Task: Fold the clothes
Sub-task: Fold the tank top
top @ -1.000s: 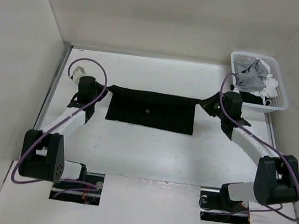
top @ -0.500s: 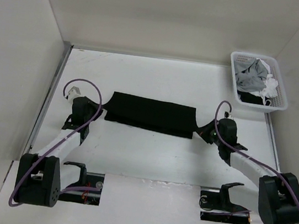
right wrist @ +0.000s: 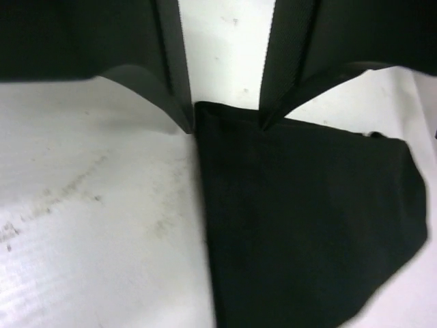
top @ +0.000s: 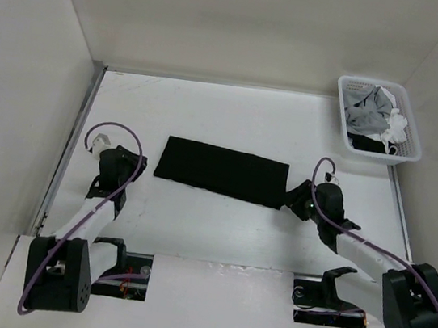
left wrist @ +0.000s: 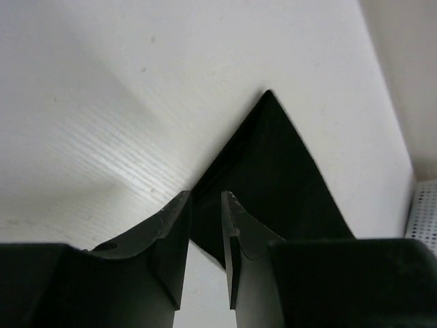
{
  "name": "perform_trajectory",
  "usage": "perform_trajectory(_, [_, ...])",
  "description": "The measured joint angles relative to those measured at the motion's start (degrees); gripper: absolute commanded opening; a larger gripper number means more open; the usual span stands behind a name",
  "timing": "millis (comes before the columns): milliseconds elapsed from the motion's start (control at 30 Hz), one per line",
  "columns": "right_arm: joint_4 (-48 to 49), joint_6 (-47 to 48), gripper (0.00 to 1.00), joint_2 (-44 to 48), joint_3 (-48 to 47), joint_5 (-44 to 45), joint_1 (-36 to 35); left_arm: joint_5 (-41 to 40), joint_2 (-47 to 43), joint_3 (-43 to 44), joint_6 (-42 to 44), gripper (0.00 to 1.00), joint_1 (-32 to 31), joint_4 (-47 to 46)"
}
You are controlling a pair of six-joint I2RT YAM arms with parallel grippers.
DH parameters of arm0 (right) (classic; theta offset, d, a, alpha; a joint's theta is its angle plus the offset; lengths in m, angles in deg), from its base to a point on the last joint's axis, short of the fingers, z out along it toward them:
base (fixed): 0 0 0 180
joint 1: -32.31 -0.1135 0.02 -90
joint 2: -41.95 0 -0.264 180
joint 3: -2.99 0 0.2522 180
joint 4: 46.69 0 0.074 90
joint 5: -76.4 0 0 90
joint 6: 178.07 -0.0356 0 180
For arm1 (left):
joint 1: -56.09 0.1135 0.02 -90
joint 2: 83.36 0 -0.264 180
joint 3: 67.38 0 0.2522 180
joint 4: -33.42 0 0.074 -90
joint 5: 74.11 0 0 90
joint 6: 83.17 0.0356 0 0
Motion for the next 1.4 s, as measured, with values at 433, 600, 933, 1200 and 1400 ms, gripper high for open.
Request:
perform_trajectory(433, [7.0,-1.7,0.29,-12.2,-3.7,-1.3,2.6,-2.6,1.1,4.8,-0.2,0.23,-17.6,-1.9])
perform_trajectory(600, [8.8,-4.7,0.1,-14.8,-3.9,-1.9,3.2,-3.1,2.5,6.4,-0.2,0.23,-21.9,-4.0])
perform_trajectory(933, [6.5,-5.9,0.0,-5.1,-1.7,-1.2,7.2,-3.6,3.8,7.4,-0.2,0.23,-24.7,-6.3])
perform_trajectory(1200, [-10.8,1.4,0.0,12.6,-11.6,10.6,1.5,-3.1,4.6,7.5,-0.2,0.23,-26.8,-6.6])
perform_trajectory(1400, [-16.3,9.9,0.0,4.3,-28.0,17.8,-9.7,-1.5,1.3,7.5,-0.3,0.23,-24.1,-6.3])
